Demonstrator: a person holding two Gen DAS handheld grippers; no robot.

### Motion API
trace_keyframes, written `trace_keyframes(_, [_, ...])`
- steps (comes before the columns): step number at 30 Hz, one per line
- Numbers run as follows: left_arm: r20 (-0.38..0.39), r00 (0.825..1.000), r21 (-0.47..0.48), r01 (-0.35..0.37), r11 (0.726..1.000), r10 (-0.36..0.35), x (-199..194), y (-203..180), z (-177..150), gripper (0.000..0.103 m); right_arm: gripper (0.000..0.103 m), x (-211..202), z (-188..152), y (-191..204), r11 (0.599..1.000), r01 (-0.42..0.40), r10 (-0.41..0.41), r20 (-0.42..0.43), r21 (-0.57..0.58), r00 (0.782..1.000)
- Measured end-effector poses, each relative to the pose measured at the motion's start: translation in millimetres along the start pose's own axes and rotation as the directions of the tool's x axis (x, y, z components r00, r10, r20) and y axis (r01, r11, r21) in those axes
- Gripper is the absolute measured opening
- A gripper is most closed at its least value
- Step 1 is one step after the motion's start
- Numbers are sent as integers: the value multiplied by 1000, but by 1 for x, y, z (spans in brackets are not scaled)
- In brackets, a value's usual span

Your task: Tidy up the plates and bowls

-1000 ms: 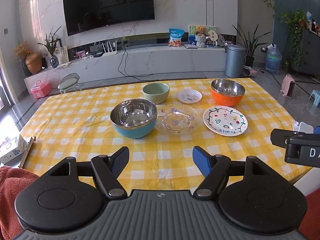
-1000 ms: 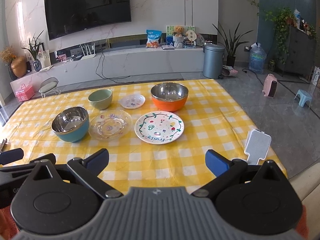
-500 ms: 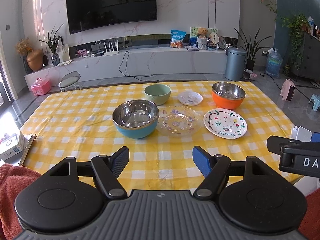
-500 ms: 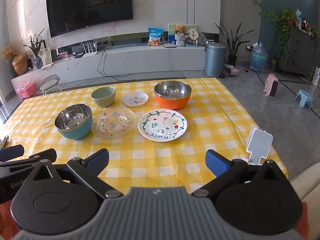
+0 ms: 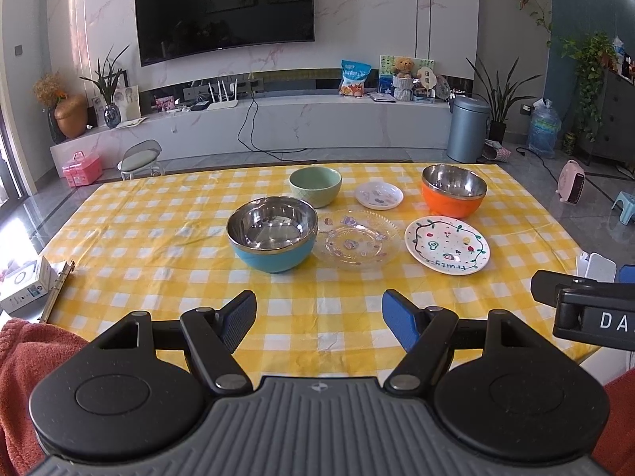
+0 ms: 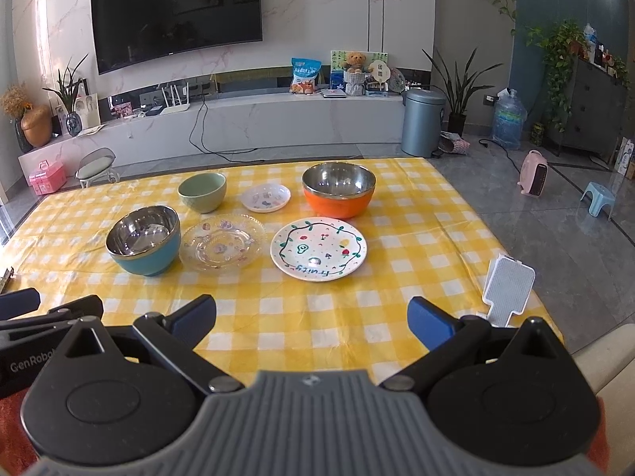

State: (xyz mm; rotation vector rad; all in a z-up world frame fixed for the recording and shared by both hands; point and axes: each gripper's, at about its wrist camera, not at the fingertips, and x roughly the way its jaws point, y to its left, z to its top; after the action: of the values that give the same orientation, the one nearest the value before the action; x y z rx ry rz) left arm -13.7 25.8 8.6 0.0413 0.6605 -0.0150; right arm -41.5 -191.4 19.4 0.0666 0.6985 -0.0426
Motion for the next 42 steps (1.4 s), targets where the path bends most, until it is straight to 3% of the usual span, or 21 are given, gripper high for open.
trace_keyframes(22, [-11,1000,26,16,1000,-15,12,1,8,85,100,14,-2,1,1000,-3,3,-23,12,1000])
trace_keyframes(31, [-24,1000,8,11,1000,-11,43,40,41,72,99,51,16,24,994,-106,106,-31,-15,994])
trace_keyframes(36, [-93,995,-85,32,996,-40,76,72,59,52,79,86,32,54,985,-164,160,-76,-52,984])
trace_keyframes(42, [-188,979,-221,32,975,-75,132,107,78,38,64,140,62,90,970,-241,235,-152,-26,960])
